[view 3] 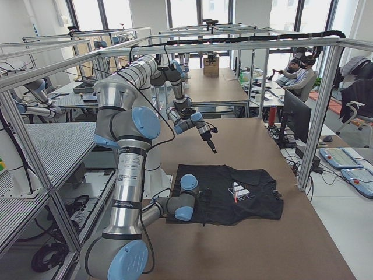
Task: Fold clothes
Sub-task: 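Release the sleeve and withdraw both grippers toward the shirt's hem, then move both grippers down to the hem corners nearest the robot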
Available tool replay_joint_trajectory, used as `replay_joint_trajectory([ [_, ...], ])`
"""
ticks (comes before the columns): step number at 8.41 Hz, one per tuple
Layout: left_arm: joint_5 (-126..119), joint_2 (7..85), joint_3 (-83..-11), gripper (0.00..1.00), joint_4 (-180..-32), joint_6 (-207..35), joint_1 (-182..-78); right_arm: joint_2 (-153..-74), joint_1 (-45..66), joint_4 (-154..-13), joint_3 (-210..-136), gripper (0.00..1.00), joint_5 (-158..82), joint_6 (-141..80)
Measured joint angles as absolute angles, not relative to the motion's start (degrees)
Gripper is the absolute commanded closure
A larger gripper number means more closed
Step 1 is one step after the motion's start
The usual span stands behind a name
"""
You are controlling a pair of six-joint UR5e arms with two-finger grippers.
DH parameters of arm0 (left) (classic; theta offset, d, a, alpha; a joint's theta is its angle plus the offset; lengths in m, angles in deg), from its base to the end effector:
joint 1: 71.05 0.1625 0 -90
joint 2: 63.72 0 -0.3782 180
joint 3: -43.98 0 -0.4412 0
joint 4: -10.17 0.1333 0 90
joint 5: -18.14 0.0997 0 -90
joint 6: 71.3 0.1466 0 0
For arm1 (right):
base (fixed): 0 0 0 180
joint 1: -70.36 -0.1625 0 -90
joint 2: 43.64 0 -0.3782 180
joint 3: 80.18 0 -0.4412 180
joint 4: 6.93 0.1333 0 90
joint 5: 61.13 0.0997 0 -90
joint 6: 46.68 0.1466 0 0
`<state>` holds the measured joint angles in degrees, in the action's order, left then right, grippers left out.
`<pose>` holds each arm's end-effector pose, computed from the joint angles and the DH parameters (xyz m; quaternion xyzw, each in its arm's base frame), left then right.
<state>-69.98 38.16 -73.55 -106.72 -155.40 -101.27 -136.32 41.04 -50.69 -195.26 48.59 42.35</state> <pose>0.4429 -0.4178 0.2201 0.1826 0.5156 -0.1851 0.8165 -0.4429 -0.3449 0.3296 0.0086 -0.5731 0.1057 0.8126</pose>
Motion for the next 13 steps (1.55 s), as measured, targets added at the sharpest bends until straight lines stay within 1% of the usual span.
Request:
replay_joint_trajectory([
  [5, -68.66, 36.30, -74.74, 0.00, -106.64, -155.61, -100.72, -141.64, 49.19, -47.93, -195.71, 0.06, 49.99, 42.83],
  [10, -68.36, 36.06, -74.72, 0.00, -106.64, -154.86, -100.69, -142.10, 55.81, -48.18, -194.41, 0.06, 49.27, 42.94],
  [11, -68.31, 35.87, -74.73, 0.00, -106.64, -154.79, -100.68, -141.93, 56.48, -48.21, -193.51, 0.08, 48.58, 42.95],
  [12, -68.29, 35.69, -74.75, 0.00, -106.64, -154.77, -100.67, -141.67, 57.11, -48.23, -192.91, 0.36, 47.70, 42.96],
  [13, -68.27, 35.59, -74.75, 0.00, -106.63, -154.75, -100.67, -141.48, 57.54, -48.27, -192.62, 0.67, 46.88, 43.00],
])
